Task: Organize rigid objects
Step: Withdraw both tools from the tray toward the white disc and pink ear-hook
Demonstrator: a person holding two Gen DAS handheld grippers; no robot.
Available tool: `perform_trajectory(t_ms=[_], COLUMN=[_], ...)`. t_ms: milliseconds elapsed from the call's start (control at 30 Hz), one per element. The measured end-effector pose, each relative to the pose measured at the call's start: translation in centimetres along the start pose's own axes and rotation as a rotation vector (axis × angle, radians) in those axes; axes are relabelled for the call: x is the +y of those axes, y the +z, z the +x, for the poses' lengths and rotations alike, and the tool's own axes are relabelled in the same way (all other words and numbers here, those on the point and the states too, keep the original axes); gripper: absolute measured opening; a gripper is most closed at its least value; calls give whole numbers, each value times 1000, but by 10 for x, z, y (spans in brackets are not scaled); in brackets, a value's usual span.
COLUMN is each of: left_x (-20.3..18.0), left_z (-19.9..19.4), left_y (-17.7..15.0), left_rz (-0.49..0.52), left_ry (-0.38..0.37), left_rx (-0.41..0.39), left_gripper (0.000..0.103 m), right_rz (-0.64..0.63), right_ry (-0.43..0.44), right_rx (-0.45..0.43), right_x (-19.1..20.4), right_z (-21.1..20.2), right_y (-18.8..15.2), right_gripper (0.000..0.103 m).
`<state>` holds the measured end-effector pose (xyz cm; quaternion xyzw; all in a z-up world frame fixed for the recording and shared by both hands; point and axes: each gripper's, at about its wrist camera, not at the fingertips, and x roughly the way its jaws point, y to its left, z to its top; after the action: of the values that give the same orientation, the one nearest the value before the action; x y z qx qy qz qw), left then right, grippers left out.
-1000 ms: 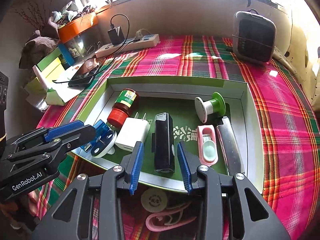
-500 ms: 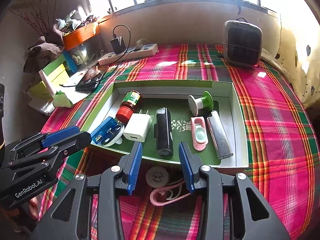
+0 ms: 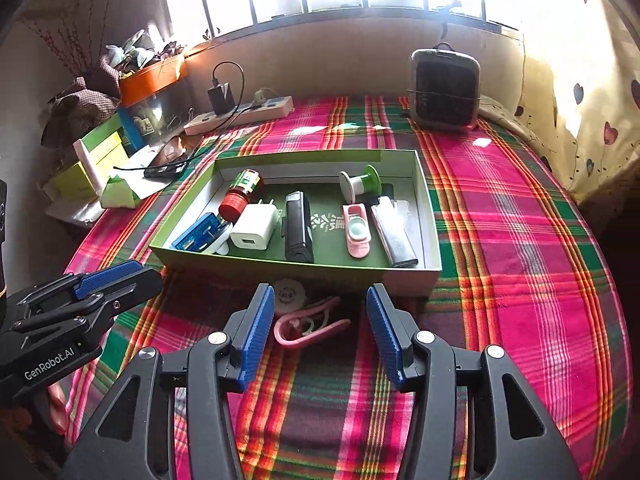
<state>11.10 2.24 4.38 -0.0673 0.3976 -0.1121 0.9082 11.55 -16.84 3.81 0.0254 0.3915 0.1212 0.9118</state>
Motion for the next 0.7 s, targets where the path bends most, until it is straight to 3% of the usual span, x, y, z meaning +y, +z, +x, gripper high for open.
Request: perform_trajectory(t_ms=[367, 700], left_x=[9, 13], left_z=[5, 5], left_y=[-19, -21], left_rz=[-32, -42], left_ry=[-24, -40], left_rx=[35, 40], left_gripper=[33, 33], right_rz=[11, 39], right_ry=[-19, -10], right_rx=[44, 59], right_x=[-3, 7], right_z=[6, 18], right_y=[-23, -20], right_gripper=[54, 55])
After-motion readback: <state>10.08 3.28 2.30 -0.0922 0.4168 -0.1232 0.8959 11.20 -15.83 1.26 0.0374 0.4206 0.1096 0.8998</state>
